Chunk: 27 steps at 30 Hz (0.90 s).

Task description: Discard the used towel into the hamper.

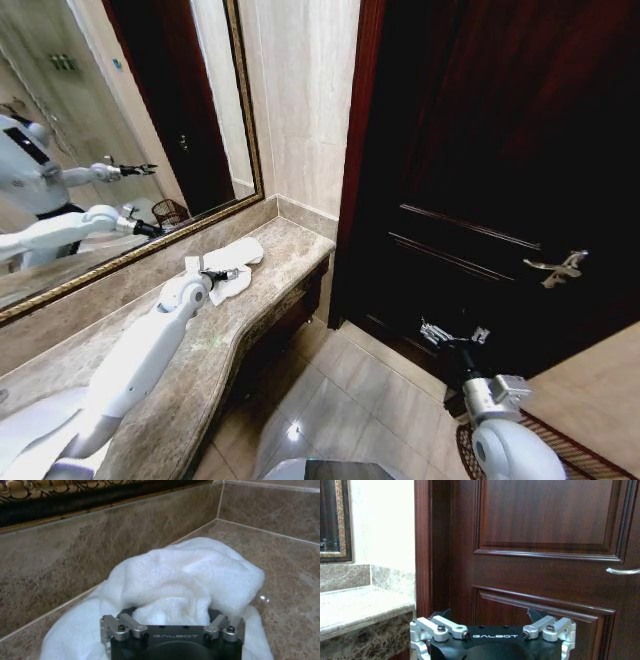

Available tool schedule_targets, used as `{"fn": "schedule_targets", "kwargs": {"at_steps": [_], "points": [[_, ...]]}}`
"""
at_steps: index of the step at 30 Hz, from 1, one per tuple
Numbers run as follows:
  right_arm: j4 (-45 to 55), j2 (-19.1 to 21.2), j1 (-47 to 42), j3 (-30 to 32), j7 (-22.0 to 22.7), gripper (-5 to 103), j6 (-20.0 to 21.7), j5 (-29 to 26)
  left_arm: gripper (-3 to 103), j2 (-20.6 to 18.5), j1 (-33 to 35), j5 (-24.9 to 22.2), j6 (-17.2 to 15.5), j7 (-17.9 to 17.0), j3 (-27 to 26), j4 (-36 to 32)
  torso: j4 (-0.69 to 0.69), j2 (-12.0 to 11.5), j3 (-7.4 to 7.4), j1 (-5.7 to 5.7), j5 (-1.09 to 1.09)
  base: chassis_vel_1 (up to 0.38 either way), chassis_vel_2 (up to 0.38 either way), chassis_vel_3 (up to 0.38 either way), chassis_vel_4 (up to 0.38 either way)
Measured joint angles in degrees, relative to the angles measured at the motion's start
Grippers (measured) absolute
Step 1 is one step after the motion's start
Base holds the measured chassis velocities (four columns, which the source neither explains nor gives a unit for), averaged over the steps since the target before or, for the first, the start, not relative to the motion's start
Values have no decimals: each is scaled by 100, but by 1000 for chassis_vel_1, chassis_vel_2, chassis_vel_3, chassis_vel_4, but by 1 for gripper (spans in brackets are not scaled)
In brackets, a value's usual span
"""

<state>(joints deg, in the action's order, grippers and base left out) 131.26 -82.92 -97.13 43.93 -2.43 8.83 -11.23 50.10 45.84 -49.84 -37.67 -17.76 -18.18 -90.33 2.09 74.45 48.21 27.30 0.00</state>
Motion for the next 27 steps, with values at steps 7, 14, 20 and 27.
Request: {"fn": "schedule_targets", "kwargs": {"at_steps": [7,14,20,27], "points": [[-41,-13,41,-33,-2,100,5,26,70,-37,-1,28,37,72,7,34,0,0,0,0,0,0,0,0,0],[-50,12,79,-36,-1,100,25,29,51,-31,30,41,59,78,-5,24,0,0,0,0,0,0,0,0,0],[-51,19,101,-42,0,100,32,24,36,-39,61,47,94,78,-35,-17,-1,0,0,0,-1,0,0,0,0],[-50,23,119,-44,6,100,38,0,22,-40,249,197,725,214,-151,-141,-2,0,1,2,-3,0,0,0,0]]}}
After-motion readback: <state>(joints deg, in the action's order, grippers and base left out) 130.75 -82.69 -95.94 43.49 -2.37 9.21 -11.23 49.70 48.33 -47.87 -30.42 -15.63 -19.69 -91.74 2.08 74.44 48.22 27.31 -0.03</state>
